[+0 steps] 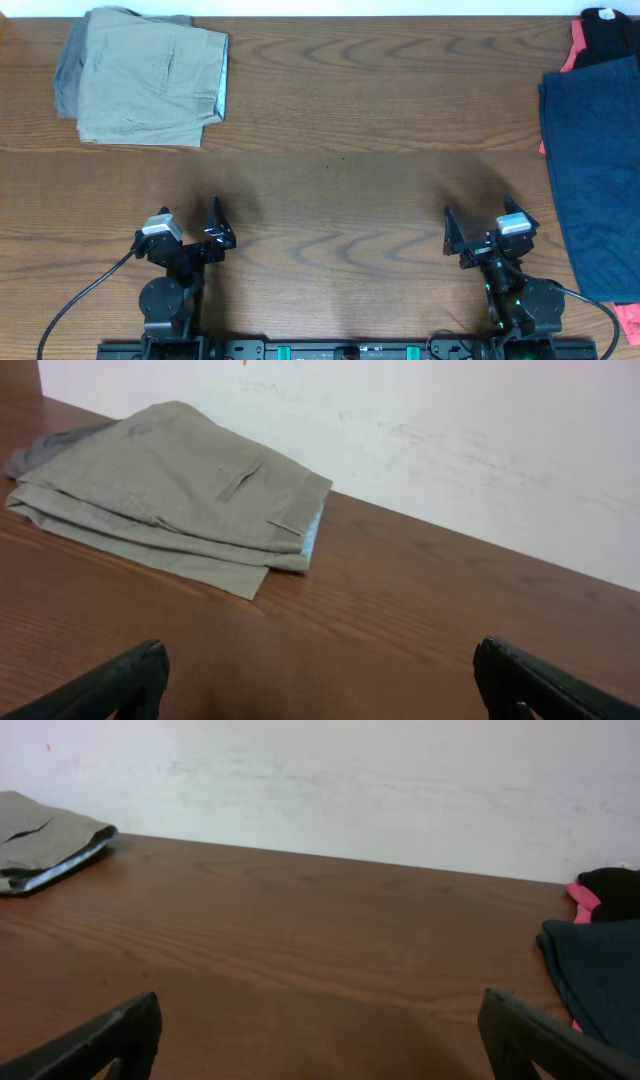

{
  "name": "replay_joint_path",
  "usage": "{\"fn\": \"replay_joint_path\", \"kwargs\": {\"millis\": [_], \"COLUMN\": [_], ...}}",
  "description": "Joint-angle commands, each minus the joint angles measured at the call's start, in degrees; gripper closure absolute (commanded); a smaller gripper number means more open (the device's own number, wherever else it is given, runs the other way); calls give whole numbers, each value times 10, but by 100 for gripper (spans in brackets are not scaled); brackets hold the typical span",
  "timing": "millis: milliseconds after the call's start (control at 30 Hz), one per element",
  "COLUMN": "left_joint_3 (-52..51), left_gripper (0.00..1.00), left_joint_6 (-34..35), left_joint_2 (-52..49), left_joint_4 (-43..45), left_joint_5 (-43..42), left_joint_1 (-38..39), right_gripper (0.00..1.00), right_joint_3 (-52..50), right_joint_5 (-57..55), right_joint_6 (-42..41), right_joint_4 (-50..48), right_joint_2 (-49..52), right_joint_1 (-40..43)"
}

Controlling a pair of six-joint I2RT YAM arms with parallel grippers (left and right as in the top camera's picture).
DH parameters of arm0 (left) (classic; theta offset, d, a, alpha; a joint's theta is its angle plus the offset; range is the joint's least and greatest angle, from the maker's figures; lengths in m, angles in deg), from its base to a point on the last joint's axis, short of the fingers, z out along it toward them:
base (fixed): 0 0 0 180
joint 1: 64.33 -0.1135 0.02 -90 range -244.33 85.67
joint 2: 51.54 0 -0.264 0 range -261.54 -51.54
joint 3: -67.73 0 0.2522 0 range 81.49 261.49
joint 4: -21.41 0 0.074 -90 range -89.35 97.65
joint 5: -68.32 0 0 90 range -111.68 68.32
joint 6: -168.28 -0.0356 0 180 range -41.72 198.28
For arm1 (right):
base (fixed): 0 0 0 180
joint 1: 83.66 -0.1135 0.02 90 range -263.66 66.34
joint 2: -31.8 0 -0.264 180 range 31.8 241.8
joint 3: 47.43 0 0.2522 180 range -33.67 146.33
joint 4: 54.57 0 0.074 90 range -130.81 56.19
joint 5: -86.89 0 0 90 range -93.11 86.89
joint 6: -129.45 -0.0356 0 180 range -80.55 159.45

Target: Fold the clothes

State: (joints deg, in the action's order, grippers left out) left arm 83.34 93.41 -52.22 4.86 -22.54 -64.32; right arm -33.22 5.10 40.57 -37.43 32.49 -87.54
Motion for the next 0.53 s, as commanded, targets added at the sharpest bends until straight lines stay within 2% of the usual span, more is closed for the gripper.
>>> {"fn": "replay_joint_path", "kwargs": {"millis": [0,500], "left_joint_3": [-16,-16], "left_gripper": [2,2], "left_joint_6": [-5,-5], "left_joint_2": [4,4], "left_joint_4": [-12,-12], "left_joint_5": [13,13], "left_joint_1": [-3,-3], "right_gripper": [1,1], "right_joint_3": [-1,-1], "right_joint_5": [6,6], "right_joint_6": [9,9], "right_joint_4": [1,1], "right_joint_2": [-4,-4], "right_joint_1": [-1,-1]}}
